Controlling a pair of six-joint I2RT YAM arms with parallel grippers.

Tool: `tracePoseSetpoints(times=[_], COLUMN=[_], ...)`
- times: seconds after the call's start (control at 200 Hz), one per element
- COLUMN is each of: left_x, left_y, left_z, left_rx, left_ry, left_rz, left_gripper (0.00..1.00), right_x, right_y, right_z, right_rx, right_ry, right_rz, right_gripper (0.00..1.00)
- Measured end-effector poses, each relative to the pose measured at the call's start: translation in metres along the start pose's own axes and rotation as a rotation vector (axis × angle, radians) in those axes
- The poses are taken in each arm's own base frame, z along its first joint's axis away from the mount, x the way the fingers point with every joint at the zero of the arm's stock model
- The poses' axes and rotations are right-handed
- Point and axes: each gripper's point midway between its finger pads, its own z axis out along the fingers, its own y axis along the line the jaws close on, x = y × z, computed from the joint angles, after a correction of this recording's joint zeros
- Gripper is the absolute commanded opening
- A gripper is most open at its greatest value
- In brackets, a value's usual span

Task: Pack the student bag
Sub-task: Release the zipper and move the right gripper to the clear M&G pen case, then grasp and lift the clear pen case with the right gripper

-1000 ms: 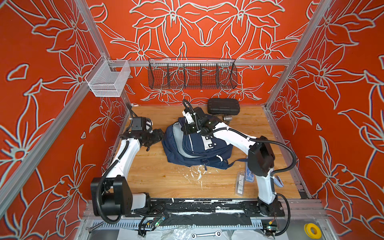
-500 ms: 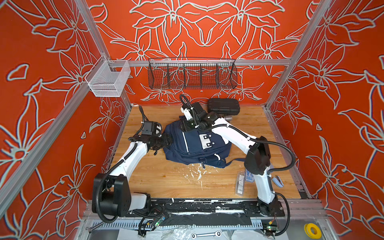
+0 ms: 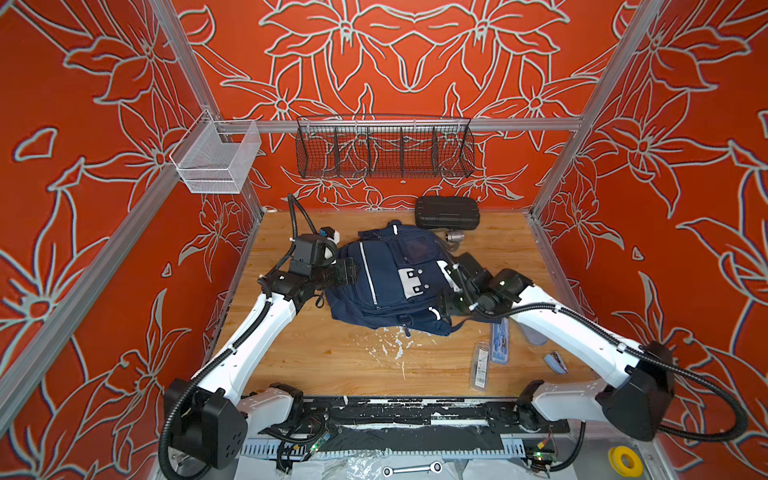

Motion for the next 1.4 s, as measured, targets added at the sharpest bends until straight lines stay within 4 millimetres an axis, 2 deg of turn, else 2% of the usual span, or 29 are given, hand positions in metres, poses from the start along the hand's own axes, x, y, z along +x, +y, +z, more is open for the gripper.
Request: tracePoseSetpoints(times=[0.07, 0.15, 0.355, 0.535, 0.716, 1.186, 1.401], left_x=[-0.002, -0.002, 0.004, 0.003, -0.002, -0.003, -0.008], left_y=[-0.006, -0.011, -0.014, -0.015, -0.016, -0.014, -0.016], left_z=[0.004, 0.01, 0.017, 0.017, 0.018, 0.031, 0.042], left_rx=[0.011, 0.016, 0.016, 0.014, 0.01, 0.0, 0.005], left_ry=[0.006, 0.02, 0.048, 0.049, 0.051, 0.082, 0.097], left_rz=[0.02, 0.035, 0.056, 0.063, 0.063, 0.057, 0.054], left_gripper=[0.71, 0.71, 0.71, 0.72, 0.72, 0.72, 0.72], right_x=[0.036, 0.06, 0.084, 0.108, 0.11, 0.113, 0.098], right_y=[-0.024, -0.039, -0.055, -0.078, -0.076, -0.074, -0.052], right_z=[0.019, 0.026, 0.033, 0.055, 0.068, 0.071, 0.074], right_rx=[0.085, 0.141, 0.162, 0.188, 0.204, 0.199, 0.17], right_ry=[0.077, 0.106, 0.063, 0.071, 0.082, 0.091, 0.086], right_rz=[0.046, 0.085, 0.211, 0.294, 0.324, 0.323, 0.245], right_gripper=[0.73, 0.74, 0.76, 0.76, 0.74, 0.48, 0.42])
